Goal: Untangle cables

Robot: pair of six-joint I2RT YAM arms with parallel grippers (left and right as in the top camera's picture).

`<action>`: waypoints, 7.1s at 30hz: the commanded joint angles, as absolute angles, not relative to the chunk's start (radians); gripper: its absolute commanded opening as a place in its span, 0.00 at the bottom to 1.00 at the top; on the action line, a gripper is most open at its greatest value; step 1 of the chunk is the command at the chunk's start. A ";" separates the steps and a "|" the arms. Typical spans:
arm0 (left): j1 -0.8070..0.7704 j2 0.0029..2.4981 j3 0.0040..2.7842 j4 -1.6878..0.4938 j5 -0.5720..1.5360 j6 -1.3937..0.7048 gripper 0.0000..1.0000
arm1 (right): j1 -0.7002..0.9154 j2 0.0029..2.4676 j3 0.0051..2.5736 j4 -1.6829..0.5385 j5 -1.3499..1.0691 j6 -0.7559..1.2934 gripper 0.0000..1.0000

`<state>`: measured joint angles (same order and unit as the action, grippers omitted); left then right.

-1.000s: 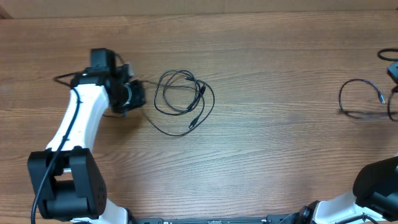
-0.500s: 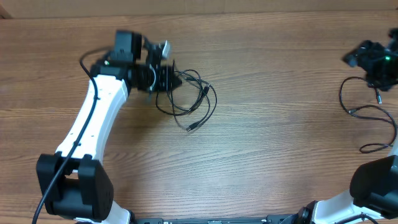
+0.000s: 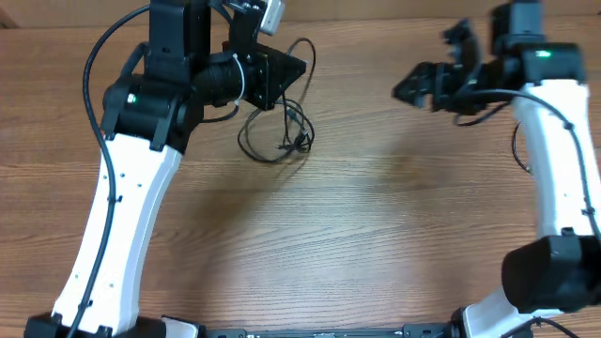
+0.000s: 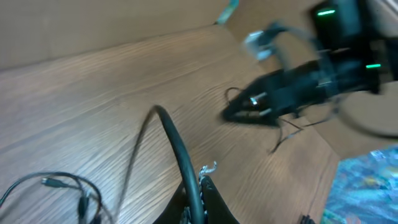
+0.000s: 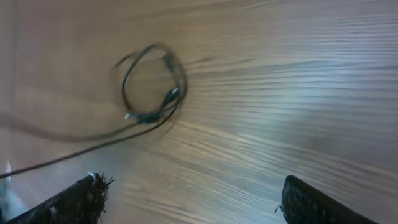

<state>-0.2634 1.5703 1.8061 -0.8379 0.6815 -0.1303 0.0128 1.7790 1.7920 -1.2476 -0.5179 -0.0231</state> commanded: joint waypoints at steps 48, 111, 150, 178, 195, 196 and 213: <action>-0.268 1.533 1.831 -0.849 0.236 -0.646 0.20 | 0.468 1.848 1.708 -0.778 -0.123 0.103 0.04; -0.361 2.133 1.807 -0.975 0.434 -0.381 0.50 | -0.380 1.568 2.114 -1.053 0.486 0.393 0.04; -0.092 1.942 1.810 -1.283 0.099 -0.377 0.65 | 0.021 1.967 2.094 -1.436 -0.263 0.103 0.90; -0.322 1.739 1.809 -1.464 -0.027 -0.412 0.67 | 0.173 2.162 1.753 -1.167 -0.173 0.263 0.67; -0.326 1.740 1.809 -1.424 -0.027 -0.411 0.78 | 0.197 2.162 1.606 -0.919 -0.184 0.266 0.49; -0.326 1.740 1.809 -1.425 -0.026 -0.411 0.78 | 0.201 2.162 1.600 -0.907 -0.184 0.266 0.49; -0.326 1.740 1.809 -1.428 -0.026 -0.411 0.78 | 0.207 2.150 1.642 -1.014 -0.185 0.258 0.04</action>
<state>-0.3260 1.7538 1.8061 -1.4281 -0.0128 -0.3931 0.2073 2.1612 1.5753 -0.9733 -0.1791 0.2649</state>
